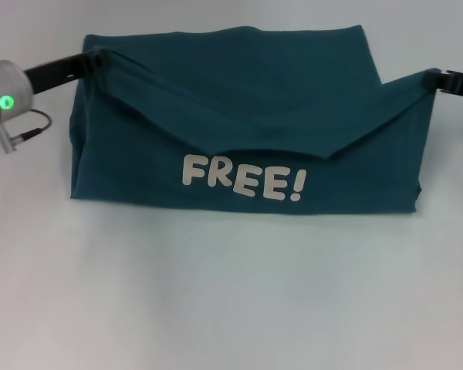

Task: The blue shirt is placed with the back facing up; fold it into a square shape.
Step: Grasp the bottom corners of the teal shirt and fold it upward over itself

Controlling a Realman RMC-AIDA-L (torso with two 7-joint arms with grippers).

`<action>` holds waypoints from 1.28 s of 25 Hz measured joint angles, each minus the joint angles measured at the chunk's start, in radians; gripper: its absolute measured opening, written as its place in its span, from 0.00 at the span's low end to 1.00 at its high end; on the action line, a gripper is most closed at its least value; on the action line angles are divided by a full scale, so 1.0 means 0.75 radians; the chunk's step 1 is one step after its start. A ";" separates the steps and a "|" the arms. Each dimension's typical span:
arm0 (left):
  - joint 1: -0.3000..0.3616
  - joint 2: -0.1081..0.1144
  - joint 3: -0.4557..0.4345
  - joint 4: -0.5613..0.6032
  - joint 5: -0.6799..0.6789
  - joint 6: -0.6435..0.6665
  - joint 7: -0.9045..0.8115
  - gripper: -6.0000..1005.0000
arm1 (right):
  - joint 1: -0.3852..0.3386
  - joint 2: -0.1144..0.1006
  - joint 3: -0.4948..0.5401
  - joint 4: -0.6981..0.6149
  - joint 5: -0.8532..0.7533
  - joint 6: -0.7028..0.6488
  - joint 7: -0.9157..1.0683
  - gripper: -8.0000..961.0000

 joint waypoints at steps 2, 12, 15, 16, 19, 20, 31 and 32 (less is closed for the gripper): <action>-0.025 0.001 0.000 -0.063 -0.044 -0.082 0.070 0.06 | 0.033 0.007 -0.050 0.041 0.003 0.123 -0.014 0.05; -0.067 -0.014 0.000 -0.164 -0.168 -0.279 0.235 0.06 | 0.184 0.029 -0.211 0.119 0.054 0.414 -0.135 0.05; -0.060 -0.018 0.000 -0.176 -0.204 -0.302 0.265 0.06 | 0.202 0.027 -0.219 0.127 0.055 0.460 -0.138 0.05; -0.059 -0.019 0.000 -0.183 -0.216 -0.312 0.277 0.06 | 0.203 0.031 -0.222 0.133 0.055 0.477 -0.142 0.05; -0.058 -0.020 0.000 -0.202 -0.232 -0.329 0.299 0.06 | 0.205 0.034 -0.225 0.162 0.055 0.507 -0.150 0.05; -0.058 -0.020 0.000 -0.205 -0.233 -0.332 0.303 0.06 | 0.203 0.035 -0.225 0.171 0.055 0.518 -0.150 0.05; -0.059 -0.042 0.001 -0.227 -0.241 -0.358 0.337 0.06 | 0.190 0.060 -0.218 0.216 0.057 0.589 -0.204 0.05; -0.059 -0.044 0.001 -0.227 -0.241 -0.358 0.339 0.06 | 0.190 0.061 -0.221 0.216 0.057 0.589 -0.204 0.05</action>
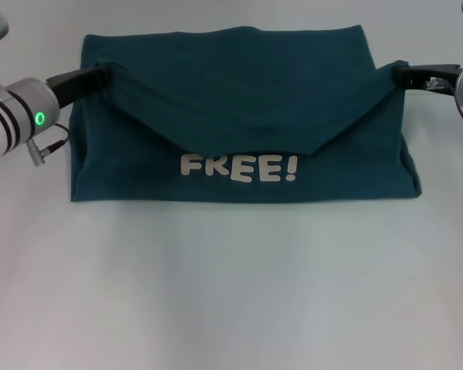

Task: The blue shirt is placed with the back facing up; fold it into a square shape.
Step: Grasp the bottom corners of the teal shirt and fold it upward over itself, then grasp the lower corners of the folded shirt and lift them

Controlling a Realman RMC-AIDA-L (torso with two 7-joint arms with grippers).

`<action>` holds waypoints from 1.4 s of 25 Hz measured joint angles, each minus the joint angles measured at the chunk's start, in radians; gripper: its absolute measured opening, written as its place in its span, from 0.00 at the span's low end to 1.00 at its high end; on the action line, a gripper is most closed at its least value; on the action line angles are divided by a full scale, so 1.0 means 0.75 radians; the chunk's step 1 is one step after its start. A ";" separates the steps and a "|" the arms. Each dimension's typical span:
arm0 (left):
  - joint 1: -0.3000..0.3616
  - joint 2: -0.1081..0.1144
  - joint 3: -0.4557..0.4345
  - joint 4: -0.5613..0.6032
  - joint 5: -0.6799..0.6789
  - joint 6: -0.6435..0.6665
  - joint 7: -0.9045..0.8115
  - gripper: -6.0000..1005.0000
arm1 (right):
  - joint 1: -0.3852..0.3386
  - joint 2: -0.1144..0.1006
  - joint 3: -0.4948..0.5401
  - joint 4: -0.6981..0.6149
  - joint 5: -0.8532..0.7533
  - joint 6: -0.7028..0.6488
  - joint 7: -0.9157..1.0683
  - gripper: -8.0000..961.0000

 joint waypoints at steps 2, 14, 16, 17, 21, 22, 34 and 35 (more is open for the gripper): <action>0.000 -0.004 0.001 -0.001 0.000 -0.001 0.008 0.06 | 0.000 0.002 -0.002 0.000 0.000 0.001 -0.001 0.05; -0.002 -0.021 0.035 -0.006 -0.009 -0.064 0.014 0.17 | -0.010 0.023 -0.003 -0.032 0.001 -0.002 -0.061 0.19; 0.000 -0.025 0.029 0.000 -0.016 -0.082 0.014 0.26 | -0.014 0.023 -0.003 -0.047 0.001 -0.010 -0.065 0.23; 0.002 -0.026 0.026 0.001 -0.022 -0.090 0.013 0.30 | -0.016 0.023 -0.003 -0.054 0.001 -0.016 -0.065 0.27; 0.028 -0.027 0.024 0.033 -0.046 -0.090 0.004 0.46 | -0.026 0.022 -0.003 -0.080 0.001 -0.037 -0.060 0.44; 0.040 -0.029 0.025 0.048 -0.047 -0.080 0.002 0.50 | -0.029 0.022 -0.002 -0.086 0.001 -0.044 -0.057 0.48; 0.251 -0.037 0.032 0.224 -0.044 0.376 -0.067 0.83 | -0.228 -0.001 -0.001 -0.325 0.071 -0.625 0.119 0.68; 0.265 -0.036 0.033 0.232 -0.039 0.407 -0.071 0.83 | -0.264 -0.016 -0.003 -0.353 0.076 -0.749 0.181 0.68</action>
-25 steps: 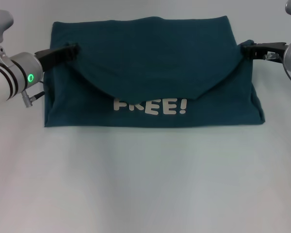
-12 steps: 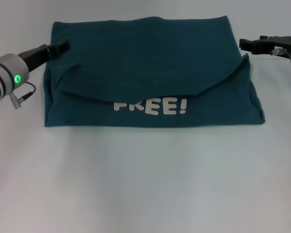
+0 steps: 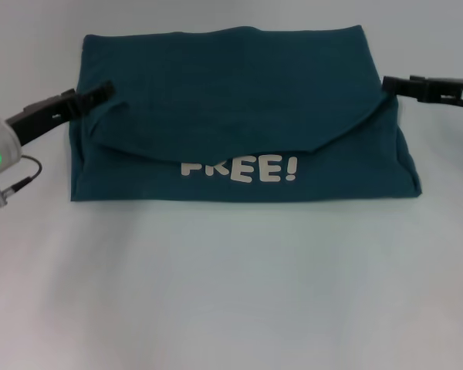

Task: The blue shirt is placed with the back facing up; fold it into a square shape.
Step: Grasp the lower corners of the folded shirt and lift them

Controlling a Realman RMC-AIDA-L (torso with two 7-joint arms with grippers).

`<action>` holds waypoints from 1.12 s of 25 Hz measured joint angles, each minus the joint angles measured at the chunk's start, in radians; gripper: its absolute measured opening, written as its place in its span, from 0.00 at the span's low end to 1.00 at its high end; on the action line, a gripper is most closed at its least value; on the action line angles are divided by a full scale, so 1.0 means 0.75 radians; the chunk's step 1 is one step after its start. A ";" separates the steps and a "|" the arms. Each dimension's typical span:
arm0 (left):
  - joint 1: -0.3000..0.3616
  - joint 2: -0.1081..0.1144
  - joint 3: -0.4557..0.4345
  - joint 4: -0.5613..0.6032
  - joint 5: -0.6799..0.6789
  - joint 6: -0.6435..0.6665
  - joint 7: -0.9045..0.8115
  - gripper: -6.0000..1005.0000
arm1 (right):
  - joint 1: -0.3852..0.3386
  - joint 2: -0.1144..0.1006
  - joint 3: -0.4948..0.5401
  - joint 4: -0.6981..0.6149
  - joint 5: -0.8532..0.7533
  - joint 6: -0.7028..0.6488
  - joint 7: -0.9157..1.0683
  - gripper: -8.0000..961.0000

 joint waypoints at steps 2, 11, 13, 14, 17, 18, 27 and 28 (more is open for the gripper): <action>0.027 0.006 0.002 0.011 0.015 0.058 -0.003 0.83 | -0.020 -0.013 -0.003 -0.009 -0.002 -0.054 0.038 0.68; 0.121 0.012 0.003 0.087 0.162 0.228 -0.024 0.83 | -0.133 -0.107 -0.102 -0.017 -0.007 -0.293 0.291 0.68; 0.129 0.010 0.003 0.093 0.220 0.232 -0.033 0.83 | -0.146 -0.109 -0.095 -0.018 -0.005 -0.310 0.296 0.68; 0.134 0.007 0.003 0.095 0.246 0.227 -0.035 0.83 | -0.149 -0.110 -0.093 -0.018 -0.003 -0.313 0.297 0.68; 0.153 -0.002 0.003 0.096 0.282 0.191 -0.033 0.83 | -0.153 -0.110 -0.090 -0.019 -0.002 -0.311 0.302 0.67; 0.157 -0.004 0.003 0.094 0.284 0.172 -0.030 0.83 | -0.154 -0.110 -0.090 -0.019 -0.003 -0.306 0.305 0.67; 0.149 -0.007 0.042 0.015 0.339 -0.021 -0.022 0.83 | -0.147 -0.100 -0.099 -0.016 -0.004 -0.289 0.333 0.67; 0.146 -0.008 0.051 0.011 0.340 -0.031 -0.022 0.83 | -0.147 -0.099 -0.100 -0.015 -0.004 -0.286 0.334 0.67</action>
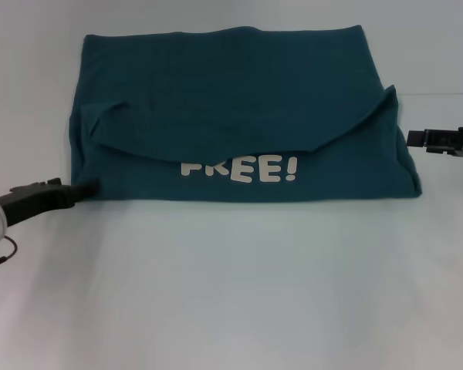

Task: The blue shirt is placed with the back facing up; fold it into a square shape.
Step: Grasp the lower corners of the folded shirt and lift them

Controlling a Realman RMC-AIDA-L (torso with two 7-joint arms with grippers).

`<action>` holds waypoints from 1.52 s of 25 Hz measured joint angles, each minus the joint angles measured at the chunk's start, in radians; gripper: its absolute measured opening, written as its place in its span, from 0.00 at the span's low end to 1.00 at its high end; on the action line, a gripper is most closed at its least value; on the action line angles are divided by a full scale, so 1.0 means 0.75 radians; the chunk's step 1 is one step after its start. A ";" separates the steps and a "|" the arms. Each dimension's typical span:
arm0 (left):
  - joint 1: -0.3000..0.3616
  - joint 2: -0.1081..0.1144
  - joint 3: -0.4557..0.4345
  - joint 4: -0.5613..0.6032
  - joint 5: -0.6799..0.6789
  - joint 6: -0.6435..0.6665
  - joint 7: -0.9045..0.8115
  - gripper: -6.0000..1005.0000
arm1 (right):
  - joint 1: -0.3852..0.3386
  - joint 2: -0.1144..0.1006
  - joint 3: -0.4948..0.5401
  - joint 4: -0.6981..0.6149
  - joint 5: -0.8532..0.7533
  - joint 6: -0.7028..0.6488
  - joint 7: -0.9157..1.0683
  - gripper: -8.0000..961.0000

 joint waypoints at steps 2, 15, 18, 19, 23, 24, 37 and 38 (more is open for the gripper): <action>-0.007 -0.001 0.020 -0.011 0.001 -0.012 0.000 0.83 | 0.000 0.003 -0.001 0.004 0.000 0.001 0.000 0.67; -0.032 -0.002 0.092 -0.034 0.001 -0.058 0.000 0.83 | 0.000 0.007 0.005 0.011 0.001 0.005 0.001 0.67; -0.038 -0.002 0.094 -0.044 0.001 -0.058 0.000 0.83 | -0.003 0.007 0.002 0.012 0.001 0.013 0.001 0.67; -0.040 -0.002 0.098 -0.046 0.001 -0.058 0.000 0.83 | -0.004 0.007 0.002 0.013 0.001 0.016 0.001 0.67; -0.042 -0.002 0.132 -0.046 0.001 -0.058 -0.007 0.82 | -0.007 0.007 0.002 0.015 0.001 0.020 0.001 0.67; -0.042 -0.002 0.137 -0.046 0.001 -0.058 -0.008 0.82 | -0.007 0.007 0.002 0.015 0.001 0.020 0.001 0.67; -0.048 -0.002 0.145 -0.043 0.010 -0.122 -0.024 0.72 | -0.014 0.009 0.007 0.016 0.001 0.020 0.001 0.67; -0.049 -0.002 0.146 -0.043 0.012 -0.125 -0.027 0.71 | -0.015 0.009 0.007 0.016 0.001 0.020 0.001 0.67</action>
